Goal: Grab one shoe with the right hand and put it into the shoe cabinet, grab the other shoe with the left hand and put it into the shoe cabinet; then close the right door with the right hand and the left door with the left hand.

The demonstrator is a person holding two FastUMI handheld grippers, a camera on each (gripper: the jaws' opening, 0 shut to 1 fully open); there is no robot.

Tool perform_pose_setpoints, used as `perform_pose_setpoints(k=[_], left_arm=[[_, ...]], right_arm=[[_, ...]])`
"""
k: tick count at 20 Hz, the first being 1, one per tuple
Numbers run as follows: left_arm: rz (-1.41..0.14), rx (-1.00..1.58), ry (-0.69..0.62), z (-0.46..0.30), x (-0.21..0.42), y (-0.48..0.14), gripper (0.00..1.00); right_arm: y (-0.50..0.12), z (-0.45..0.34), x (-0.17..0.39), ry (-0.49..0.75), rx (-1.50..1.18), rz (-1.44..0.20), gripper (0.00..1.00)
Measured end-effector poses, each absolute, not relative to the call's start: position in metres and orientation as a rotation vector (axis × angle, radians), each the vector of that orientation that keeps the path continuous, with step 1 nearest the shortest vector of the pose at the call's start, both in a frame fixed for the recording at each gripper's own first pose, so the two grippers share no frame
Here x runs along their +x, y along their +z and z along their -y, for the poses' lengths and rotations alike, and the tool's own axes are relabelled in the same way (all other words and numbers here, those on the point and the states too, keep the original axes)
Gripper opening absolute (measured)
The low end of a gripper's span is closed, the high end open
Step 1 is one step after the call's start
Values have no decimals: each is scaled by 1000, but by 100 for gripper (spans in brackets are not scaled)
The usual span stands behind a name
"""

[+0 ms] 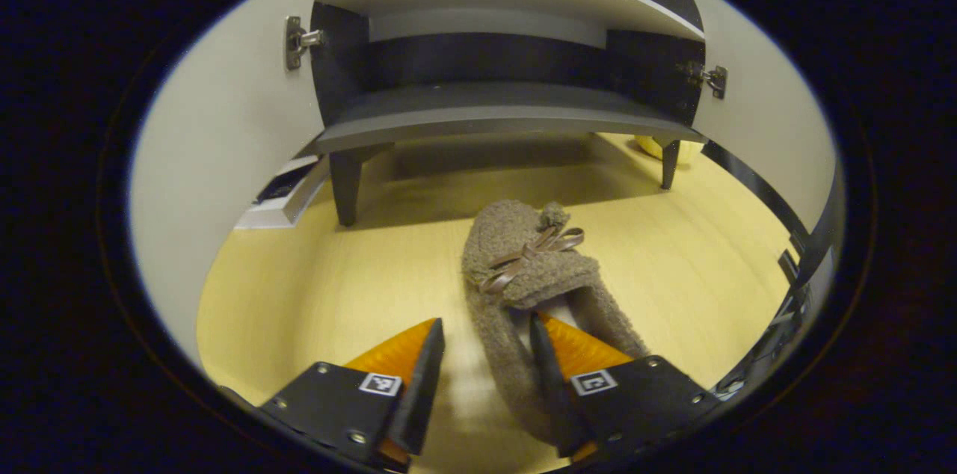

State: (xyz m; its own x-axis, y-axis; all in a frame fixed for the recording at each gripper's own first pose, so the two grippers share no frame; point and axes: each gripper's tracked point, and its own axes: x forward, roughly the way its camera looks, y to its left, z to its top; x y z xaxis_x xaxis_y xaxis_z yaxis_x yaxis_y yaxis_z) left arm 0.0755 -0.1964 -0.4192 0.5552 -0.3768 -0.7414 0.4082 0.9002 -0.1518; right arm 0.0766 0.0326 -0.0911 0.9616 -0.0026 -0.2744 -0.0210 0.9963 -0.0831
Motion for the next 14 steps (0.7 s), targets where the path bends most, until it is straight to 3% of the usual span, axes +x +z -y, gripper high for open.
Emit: perform_pose_setpoints(k=[4,5,7,14], left_arm=[[-861,68,-463,201,75,-417,31],[-848,108,-412,192,81,-417,30],[-845,78,-377,191,83,-411,6],[-794,24,-301,181,92,-371,2]], right_arm=[[-89,-34,70,23,-90,-279,98],[-88,-35,69,28,-90,-277,98],[-86,-36,64,37,-87,-273,98],[-79,-31,45,64,-71,-266,98]])
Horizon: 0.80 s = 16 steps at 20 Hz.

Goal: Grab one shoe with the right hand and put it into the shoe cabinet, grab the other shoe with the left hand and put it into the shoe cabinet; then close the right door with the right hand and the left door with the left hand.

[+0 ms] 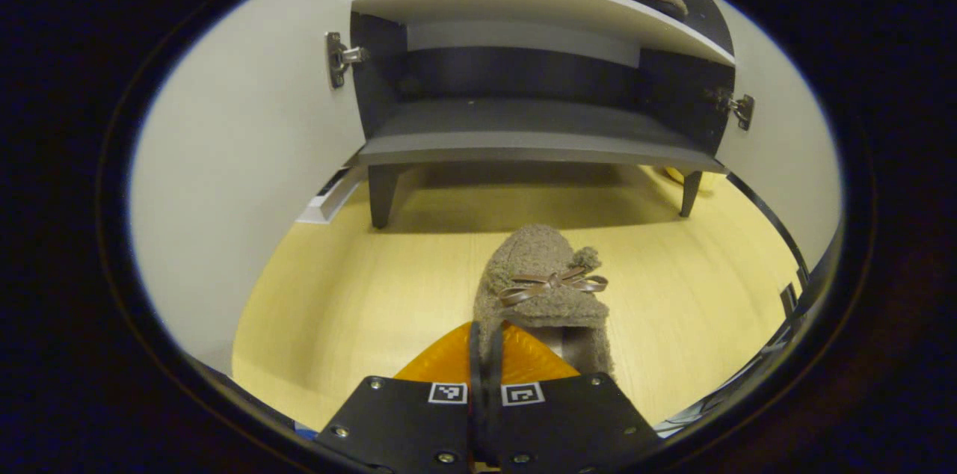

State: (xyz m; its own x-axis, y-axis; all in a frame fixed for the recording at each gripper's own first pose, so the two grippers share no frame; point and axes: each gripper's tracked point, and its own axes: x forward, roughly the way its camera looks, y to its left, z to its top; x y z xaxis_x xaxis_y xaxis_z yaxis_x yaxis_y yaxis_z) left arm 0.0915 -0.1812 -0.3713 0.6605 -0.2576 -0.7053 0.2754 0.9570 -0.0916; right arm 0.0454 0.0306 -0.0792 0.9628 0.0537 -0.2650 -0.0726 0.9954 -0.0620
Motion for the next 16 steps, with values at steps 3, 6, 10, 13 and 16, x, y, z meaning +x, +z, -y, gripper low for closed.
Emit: perform_pose_setpoints(k=[3,6,10,13,16], left_arm=[[-758,5,-294,174,90,-338,2],[-678,16,-293,173,87,-296,1],[-584,-16,-291,178,97,-240,2],[-510,-31,-281,177,106,-200,1],[-447,-50,-287,182,111,-163,2]], right_arm=[[-80,-31,38,86,-52,-264,98],[-78,-33,32,112,-44,-256,97],[-73,-34,25,139,-33,-242,98],[-70,-29,19,144,-36,-233,98],[-70,-24,15,136,-32,-230,97]])
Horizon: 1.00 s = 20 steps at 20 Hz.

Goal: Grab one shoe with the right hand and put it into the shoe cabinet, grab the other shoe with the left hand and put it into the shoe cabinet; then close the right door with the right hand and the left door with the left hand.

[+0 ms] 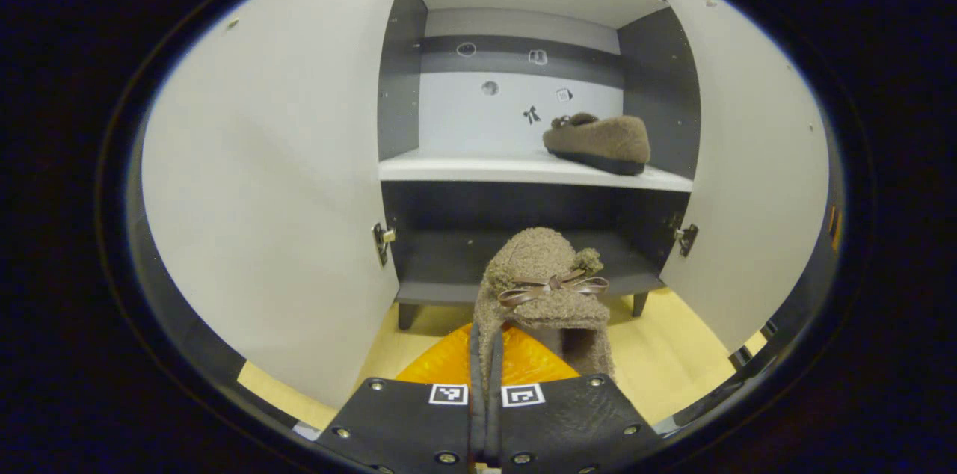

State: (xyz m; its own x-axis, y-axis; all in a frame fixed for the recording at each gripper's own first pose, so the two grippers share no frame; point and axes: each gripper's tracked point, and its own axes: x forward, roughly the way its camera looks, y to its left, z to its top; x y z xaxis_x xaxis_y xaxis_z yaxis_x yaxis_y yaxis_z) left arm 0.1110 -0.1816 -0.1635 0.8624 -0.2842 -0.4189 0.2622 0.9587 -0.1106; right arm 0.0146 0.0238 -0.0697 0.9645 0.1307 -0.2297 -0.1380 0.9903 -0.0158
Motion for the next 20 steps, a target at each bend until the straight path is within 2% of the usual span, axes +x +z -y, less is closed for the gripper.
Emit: perform_pose_setpoints(k=[11,20], left_arm=[[-276,-124,-266,194,186,-71,1],[-153,-134,-269,212,271,-17,1]], right_arm=[[-65,9,9,36,-32,-213,98],[-69,42,8,-102,-31,-212,96]])
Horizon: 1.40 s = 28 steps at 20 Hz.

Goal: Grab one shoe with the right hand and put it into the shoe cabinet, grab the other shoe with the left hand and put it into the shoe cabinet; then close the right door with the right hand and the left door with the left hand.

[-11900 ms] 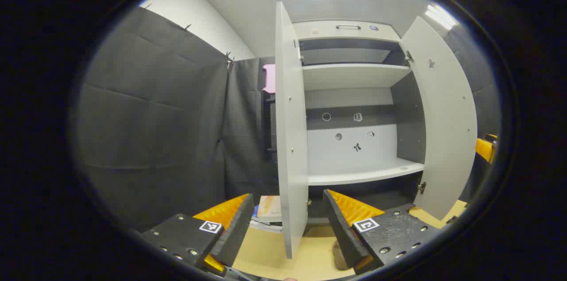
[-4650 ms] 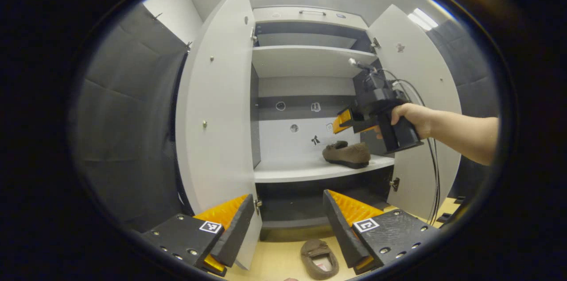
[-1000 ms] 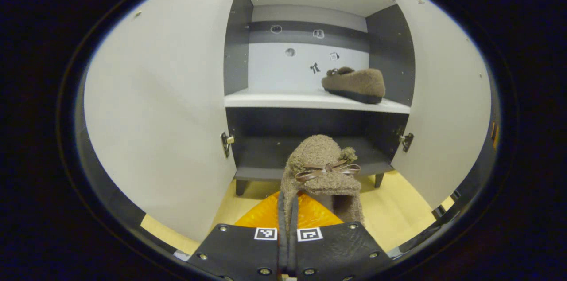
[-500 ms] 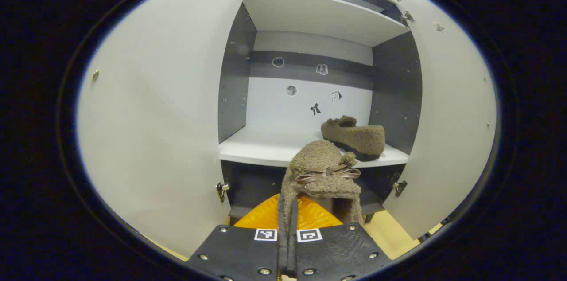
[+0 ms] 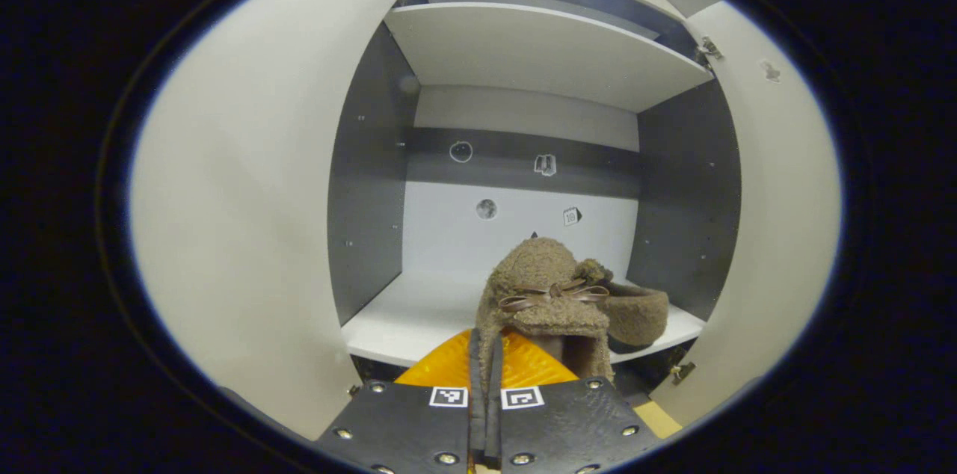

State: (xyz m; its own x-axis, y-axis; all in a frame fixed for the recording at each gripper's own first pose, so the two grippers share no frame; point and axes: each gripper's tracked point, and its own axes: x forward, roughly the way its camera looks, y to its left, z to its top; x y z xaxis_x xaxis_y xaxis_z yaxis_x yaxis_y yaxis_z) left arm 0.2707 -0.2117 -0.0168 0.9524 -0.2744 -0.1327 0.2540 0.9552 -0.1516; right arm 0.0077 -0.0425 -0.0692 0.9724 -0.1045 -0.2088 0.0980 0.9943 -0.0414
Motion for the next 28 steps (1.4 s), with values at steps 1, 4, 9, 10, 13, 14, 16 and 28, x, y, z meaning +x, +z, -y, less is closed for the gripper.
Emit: perform_pose_setpoints(k=[1,4,9,10,13,14,16,28], left_arm=[[-147,-137,-267,213,281,-13,1],[-131,-141,-262,217,311,-3,1],[-146,-153,-261,228,365,1,1],[-158,-150,-260,229,374,-3,1],[-211,-118,-249,232,398,-20,1],[-230,-106,-246,235,400,-27,1],[-269,-83,-241,233,402,-39,1],[-137,-27,-273,234,363,17,78]], right_arm=[[-71,46,7,-119,-29,-218,96],[-75,56,7,-165,-19,-230,98],[-77,63,11,-215,-18,-232,96],[-77,63,12,-221,-19,-231,96],[-80,62,13,-234,-15,-235,96],[-81,63,13,-239,-14,-237,96],[-83,62,15,-242,-9,-241,96],[-66,80,4,-239,-24,-201,98]])
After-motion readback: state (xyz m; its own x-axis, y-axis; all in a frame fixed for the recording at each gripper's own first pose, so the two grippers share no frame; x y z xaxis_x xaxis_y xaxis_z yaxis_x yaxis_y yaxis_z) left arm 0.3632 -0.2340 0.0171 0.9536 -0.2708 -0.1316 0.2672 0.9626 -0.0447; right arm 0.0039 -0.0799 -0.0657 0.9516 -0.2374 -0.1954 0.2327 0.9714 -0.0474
